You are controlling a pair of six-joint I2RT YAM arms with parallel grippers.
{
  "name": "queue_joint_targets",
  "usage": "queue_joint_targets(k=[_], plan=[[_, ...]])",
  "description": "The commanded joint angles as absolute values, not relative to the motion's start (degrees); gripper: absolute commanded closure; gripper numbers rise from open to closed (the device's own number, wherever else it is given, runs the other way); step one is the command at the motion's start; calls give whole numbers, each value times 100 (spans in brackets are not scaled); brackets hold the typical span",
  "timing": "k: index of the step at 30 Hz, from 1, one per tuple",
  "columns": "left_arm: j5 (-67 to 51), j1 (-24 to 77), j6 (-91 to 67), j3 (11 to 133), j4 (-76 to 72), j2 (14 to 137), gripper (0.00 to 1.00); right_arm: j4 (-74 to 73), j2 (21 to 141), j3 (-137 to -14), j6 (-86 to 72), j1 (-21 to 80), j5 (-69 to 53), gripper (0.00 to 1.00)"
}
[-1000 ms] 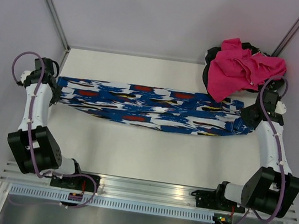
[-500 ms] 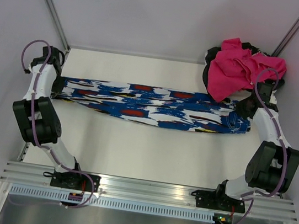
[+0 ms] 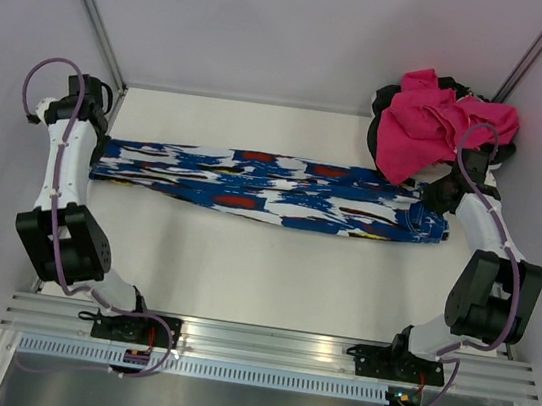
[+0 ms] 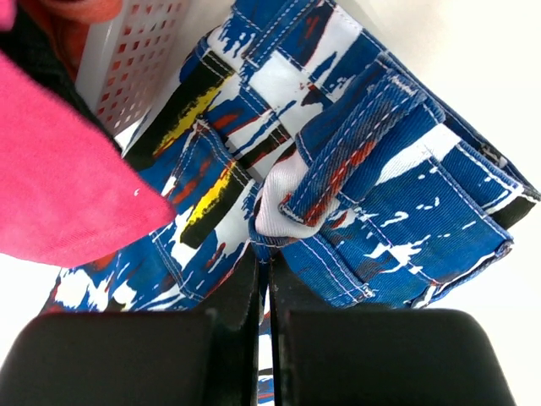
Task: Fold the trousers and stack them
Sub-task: Fold the trousers
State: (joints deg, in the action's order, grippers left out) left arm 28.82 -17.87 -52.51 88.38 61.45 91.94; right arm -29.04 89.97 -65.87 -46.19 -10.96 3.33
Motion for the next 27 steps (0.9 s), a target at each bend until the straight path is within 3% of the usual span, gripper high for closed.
queue_joint_targets(k=[1, 10, 18, 27], plan=[[5291, -2162, -4712, 8676, 5389, 8772, 98, -2074, 8859, -6671, -4350, -1450, 1933, 100], [5651, -2162, -5423, 9263, 6504, 10115, 98, -1907, 9359, -6811, -4474, -1450, 1960, 100], [4791, -2145, -4597, 9544, 5204, 10651, 98, -1732, 9720, -7171, -4228, -1450, 1749, 100], [4570, -1925, -4105, 10624, 4825, 11399, 98, -1485, 10089, -7347, -4113, -1441, 1635, 100]])
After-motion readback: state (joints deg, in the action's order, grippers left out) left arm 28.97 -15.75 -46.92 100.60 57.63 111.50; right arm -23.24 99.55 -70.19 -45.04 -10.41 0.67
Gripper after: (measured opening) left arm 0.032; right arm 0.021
